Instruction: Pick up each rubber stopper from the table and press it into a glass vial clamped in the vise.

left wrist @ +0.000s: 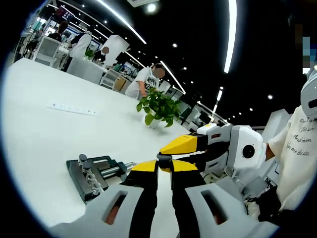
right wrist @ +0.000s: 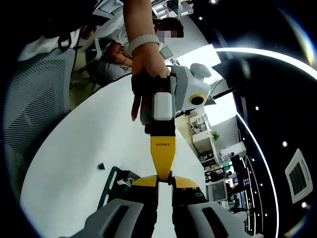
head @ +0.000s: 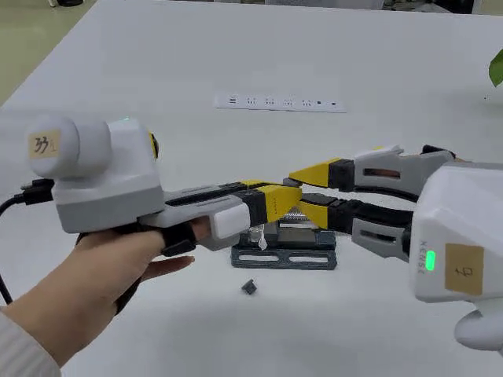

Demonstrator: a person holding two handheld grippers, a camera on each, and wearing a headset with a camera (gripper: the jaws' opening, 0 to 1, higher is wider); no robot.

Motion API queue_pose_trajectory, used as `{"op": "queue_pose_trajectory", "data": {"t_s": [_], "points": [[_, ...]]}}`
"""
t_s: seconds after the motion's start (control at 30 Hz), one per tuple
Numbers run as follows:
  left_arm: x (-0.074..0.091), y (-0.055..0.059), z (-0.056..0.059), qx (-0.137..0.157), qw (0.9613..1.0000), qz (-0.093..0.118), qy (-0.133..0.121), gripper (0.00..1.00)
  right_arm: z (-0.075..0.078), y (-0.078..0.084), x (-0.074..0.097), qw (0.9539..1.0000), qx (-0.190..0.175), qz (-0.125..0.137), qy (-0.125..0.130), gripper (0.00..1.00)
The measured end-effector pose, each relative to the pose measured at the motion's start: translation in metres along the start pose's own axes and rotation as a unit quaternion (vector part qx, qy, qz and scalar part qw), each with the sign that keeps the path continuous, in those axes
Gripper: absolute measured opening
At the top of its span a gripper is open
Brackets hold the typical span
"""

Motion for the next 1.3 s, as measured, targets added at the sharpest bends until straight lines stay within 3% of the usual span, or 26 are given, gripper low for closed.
{"op": "queue_pose_trajectory", "data": {"t_s": [0.23,0.57,0.83,1.0,1.1,1.2,1.27,1.3], "points": [[0.003,0.0,0.003,0.007,0.9999,-0.004,0.015,0.05,0.0,-0.003,0.002,0.9997,-0.021,0.013,-0.006,0.05],[0.005,-0.002,0.004,0.025,0.9994,-0.011,0.022,0.04,0.0,-0.006,0.003,0.9996,-0.02,0.018,-0.007,0.05],[0.009,0.001,0.005,0.019,0.9994,-0.019,0.023,0.03,-0.002,-0.009,0.002,0.9993,-0.027,0.022,-0.017,0.06],[0.01,0.005,0.005,0.01,0.9994,-0.028,0.018,0.03,-0.003,-0.009,0.0,0.998,-0.049,0.024,-0.032,0.09],[0.01,0.008,0.003,0.002,0.9993,-0.036,0.012,0.03,-0.003,-0.009,0.001,0.9961,-0.073,0.03,-0.04,0.16],[0.011,0.011,-0.001,-0.004,0.9992,-0.04,0.005,0.03,-0.009,-0.008,0.002,0.9913,-0.105,0.035,-0.072,0.23],[0.012,0.013,-0.002,-0.009,0.999,-0.043,0.002,0.03,-0.016,-0.007,0.002,0.985,-0.138,0.038,-0.096,0.27],[0.013,0.014,-0.006,-0.019,0.9988,-0.044,-0.01,0.03,-0.022,-0.006,0.001,0.9779,-0.168,0.038,-0.119,0.29]]}}
Point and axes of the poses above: the centre of the closed fingertips' face, and the gripper's own axes: x roughly backward along the fingers, z roughly to its right, y roughly out of its underside, the point moved 4 cm from there along x, roughly backward along the fingers, and after that the axes turned 4 degrees about -y, right-handed, at the moved point
